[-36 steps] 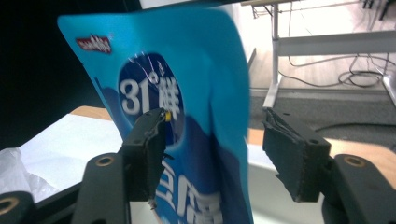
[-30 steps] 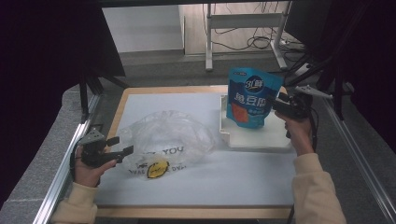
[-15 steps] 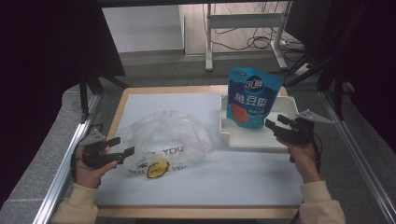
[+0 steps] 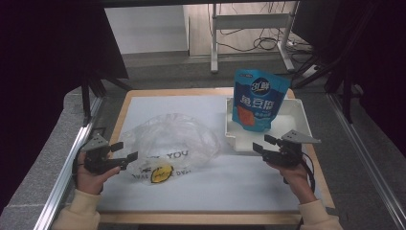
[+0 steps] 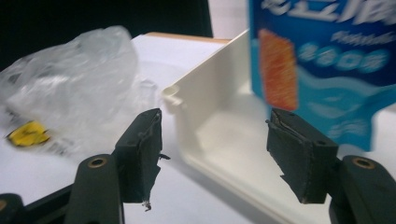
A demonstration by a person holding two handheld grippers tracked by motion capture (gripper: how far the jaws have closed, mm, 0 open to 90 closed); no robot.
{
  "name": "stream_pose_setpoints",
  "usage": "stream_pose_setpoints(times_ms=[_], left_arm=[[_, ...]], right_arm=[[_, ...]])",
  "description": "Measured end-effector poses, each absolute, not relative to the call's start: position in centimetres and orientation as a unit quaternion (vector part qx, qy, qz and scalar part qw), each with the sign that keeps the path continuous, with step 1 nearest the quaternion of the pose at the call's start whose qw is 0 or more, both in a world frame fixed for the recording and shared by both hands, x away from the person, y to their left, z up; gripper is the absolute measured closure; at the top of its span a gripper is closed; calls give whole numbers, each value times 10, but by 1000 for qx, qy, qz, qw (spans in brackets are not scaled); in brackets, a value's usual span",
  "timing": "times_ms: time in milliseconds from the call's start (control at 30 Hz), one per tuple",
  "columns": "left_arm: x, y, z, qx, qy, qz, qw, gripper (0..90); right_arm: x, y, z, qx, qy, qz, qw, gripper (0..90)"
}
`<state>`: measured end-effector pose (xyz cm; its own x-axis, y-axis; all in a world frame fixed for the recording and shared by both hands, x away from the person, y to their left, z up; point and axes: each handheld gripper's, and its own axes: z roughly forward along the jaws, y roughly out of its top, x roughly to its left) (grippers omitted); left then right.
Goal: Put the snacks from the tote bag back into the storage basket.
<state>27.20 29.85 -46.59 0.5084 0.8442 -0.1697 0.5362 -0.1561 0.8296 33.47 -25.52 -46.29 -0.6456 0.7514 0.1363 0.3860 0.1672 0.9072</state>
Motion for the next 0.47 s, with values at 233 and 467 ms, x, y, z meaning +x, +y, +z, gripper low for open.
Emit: stream_pose_setpoints(times_ms=[233, 467], left_arm=[[272, 299, -466, 741, 466, 170, 453, 223], [272, 299, -466, 740, 467, 171, 453, 221]], right_arm=[[334, -244, -473, 375, 759, 505, 170, 356], [333, -247, -471, 376, 754, 510, 174, 353]])
